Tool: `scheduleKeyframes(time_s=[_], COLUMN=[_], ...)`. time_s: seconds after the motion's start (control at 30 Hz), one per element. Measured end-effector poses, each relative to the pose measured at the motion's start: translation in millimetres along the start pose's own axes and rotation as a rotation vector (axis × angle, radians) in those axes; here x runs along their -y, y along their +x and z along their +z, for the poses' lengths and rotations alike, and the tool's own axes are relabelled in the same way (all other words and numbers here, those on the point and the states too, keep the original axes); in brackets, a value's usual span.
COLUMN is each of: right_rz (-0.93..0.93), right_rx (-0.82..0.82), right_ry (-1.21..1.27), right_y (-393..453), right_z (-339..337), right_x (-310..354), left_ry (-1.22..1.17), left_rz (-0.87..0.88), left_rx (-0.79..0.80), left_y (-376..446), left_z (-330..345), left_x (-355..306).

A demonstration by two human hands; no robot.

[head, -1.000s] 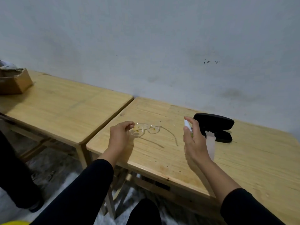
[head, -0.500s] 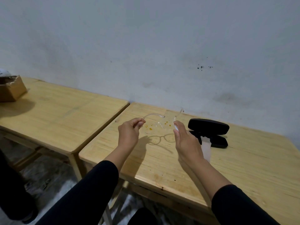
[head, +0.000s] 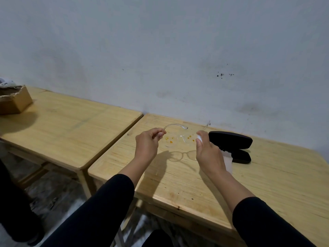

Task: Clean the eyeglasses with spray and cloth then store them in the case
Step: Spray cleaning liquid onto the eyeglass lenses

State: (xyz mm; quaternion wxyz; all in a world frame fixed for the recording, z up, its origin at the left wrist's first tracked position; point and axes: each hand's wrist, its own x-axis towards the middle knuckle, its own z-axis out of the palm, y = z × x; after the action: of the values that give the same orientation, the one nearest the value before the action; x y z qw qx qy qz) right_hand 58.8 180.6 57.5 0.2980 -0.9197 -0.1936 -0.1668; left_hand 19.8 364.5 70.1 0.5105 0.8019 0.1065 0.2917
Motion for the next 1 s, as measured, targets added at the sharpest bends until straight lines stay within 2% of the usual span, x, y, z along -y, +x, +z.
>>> scheduleKeyframes(time_s=[0.2, 0.37, 0.5, 0.57, 0.6, 0.7, 0.73, 0.8, 1.0], right_rz=[-0.123, -0.114, -0.114, -0.089, -0.002, 0.41, 0.5, 0.569, 0.589], right_rx=[0.045, 0.112, 0.047, -0.043, -0.086, -0.071, -0.044, 0.008, 0.101], right_ry=[0.037, 0.05, 0.118, 0.304, 0.472, 1.091, 1.213, 1.327, 1.417], right_y=[-7, -6, -6, -10, -12, -9, -7, -2, 4], right_z=[11, 24, 23, 20, 18, 12, 9, 4, 2], right_x=[25, 40, 42, 42, 40, 32, 29, 25, 27], left_ry=[-0.015, -0.024, -0.037, -0.073, -0.097, -0.146, -0.161, -0.188, -0.254], left_rz=[-0.009, 0.004, -0.002, -0.029, -0.045, -0.059, -0.058, -0.058, -0.075], left_rx=[-0.006, -0.003, -0.017, -0.03, -0.038, -0.067, -0.074, -0.077, -0.076], left_y=[-1, -3, -2, 0, 1, 4, 4, 4, 6], left_z=[2, 2, -2, -5, -8, -14, -16, -16, -11], left_x=[-3, -5, -6, -6, -6, -8, -8, -10, -17])
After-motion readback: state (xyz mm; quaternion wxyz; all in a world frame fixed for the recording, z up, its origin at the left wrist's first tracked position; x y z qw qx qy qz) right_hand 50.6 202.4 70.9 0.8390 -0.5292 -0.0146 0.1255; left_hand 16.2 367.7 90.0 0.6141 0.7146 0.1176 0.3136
